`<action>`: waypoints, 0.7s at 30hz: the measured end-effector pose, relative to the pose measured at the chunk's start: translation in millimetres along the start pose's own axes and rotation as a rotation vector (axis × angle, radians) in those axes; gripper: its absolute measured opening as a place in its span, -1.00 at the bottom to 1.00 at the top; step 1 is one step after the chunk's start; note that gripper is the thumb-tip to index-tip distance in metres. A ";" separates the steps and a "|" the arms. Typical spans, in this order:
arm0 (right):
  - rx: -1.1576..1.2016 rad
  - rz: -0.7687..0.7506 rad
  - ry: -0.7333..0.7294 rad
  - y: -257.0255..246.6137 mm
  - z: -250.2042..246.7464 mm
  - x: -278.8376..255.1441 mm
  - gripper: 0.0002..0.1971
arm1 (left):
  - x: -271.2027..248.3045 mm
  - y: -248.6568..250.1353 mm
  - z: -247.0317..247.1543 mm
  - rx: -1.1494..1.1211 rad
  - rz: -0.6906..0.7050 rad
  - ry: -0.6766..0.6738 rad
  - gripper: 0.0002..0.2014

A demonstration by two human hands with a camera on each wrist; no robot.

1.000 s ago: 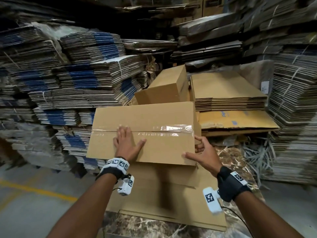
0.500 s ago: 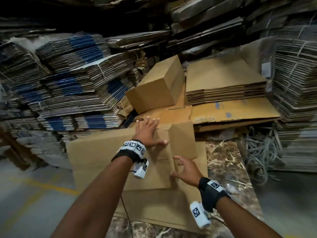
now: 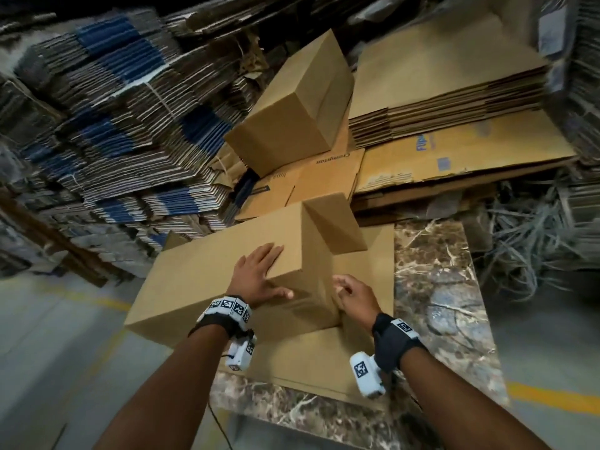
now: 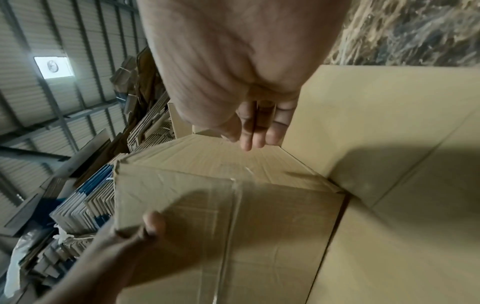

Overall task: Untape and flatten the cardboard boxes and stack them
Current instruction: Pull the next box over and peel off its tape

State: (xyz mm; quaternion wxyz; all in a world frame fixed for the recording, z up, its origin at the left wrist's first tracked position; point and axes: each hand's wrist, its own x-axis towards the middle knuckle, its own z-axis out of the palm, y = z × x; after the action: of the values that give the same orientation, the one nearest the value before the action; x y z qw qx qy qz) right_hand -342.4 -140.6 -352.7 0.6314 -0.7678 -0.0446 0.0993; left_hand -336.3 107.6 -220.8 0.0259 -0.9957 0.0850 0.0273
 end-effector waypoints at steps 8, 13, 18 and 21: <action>0.103 0.009 -0.041 17.7 23.4 8.8 -0.63 | -3.5 -3.8 13.6 0.021 0.021 0.081 0.31; 0.104 -0.046 -0.026 18.6 30.9 26.8 -0.63 | -1.4 -4.6 14.9 0.019 -0.011 0.046 0.28; 0.077 -0.104 -0.017 18.6 36.7 37.5 -0.68 | -0.3 -4.0 15.5 0.024 -0.018 0.056 0.26; 0.078 -0.119 0.000 21.7 39.1 40.0 -0.72 | 0.3 -4.2 17.1 0.038 -0.007 0.076 0.25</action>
State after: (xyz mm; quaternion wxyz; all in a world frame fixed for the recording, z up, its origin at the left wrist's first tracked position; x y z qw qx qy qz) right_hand -312.8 -99.7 -384.9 0.6655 -0.7387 -0.0861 0.0630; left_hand -336.2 112.7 -237.7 0.0417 -0.9956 0.0828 -0.0125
